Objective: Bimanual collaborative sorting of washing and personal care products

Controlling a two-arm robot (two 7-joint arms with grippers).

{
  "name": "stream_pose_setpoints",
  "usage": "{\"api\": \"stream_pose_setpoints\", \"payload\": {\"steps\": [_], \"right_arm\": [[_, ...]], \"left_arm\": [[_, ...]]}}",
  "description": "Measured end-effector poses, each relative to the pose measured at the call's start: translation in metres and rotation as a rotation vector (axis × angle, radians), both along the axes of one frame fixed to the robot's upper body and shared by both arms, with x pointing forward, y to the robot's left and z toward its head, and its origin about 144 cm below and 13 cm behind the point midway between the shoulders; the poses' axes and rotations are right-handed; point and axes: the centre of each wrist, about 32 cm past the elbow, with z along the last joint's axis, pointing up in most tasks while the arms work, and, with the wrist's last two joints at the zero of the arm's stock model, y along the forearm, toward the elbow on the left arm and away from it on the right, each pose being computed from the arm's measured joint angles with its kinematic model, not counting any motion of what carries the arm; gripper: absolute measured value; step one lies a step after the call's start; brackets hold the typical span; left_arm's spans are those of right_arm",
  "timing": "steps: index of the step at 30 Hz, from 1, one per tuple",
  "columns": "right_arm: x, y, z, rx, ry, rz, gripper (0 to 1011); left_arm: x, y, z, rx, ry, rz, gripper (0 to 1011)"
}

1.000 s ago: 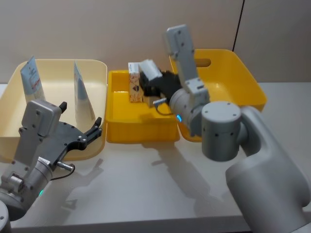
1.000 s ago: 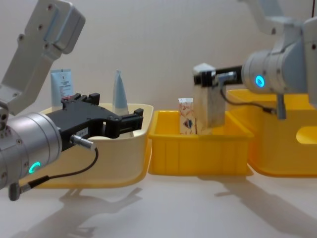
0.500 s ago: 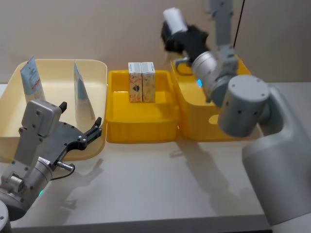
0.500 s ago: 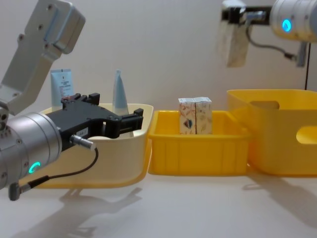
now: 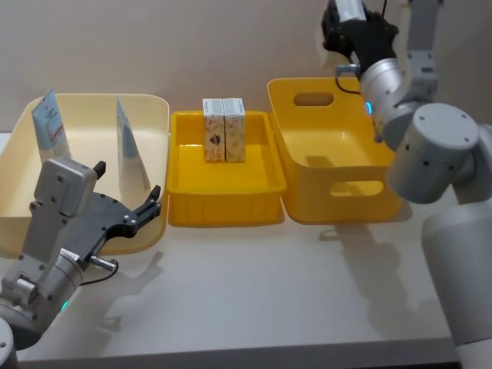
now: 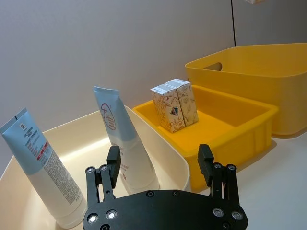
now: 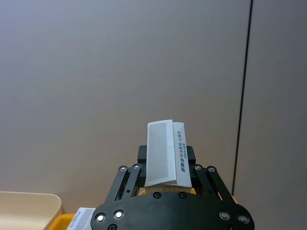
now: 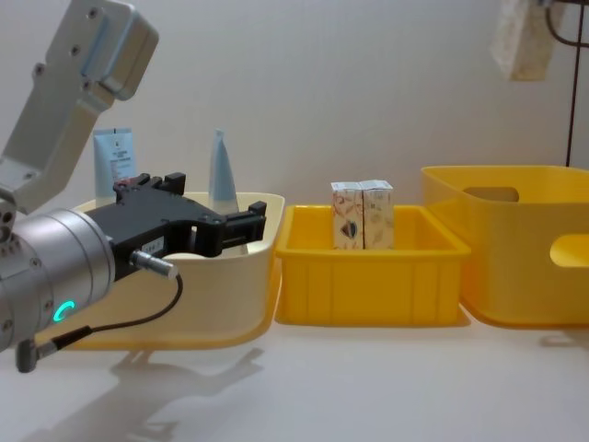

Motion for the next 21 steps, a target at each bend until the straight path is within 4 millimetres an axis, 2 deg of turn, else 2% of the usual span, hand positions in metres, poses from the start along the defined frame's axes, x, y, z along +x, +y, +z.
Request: {"api": "stream_pose_setpoints", "payload": {"steps": [10,21], "right_arm": [[-0.005,-0.017,-0.008,-0.006,0.085,-0.036,423],[-0.005,-0.021,-0.018,-0.018,0.217,0.005,423]], "left_arm": [[0.000,0.000,0.000,0.000,0.000,0.000,1003],[0.000,0.000,0.000,0.000,0.000,0.000,1003]]}}
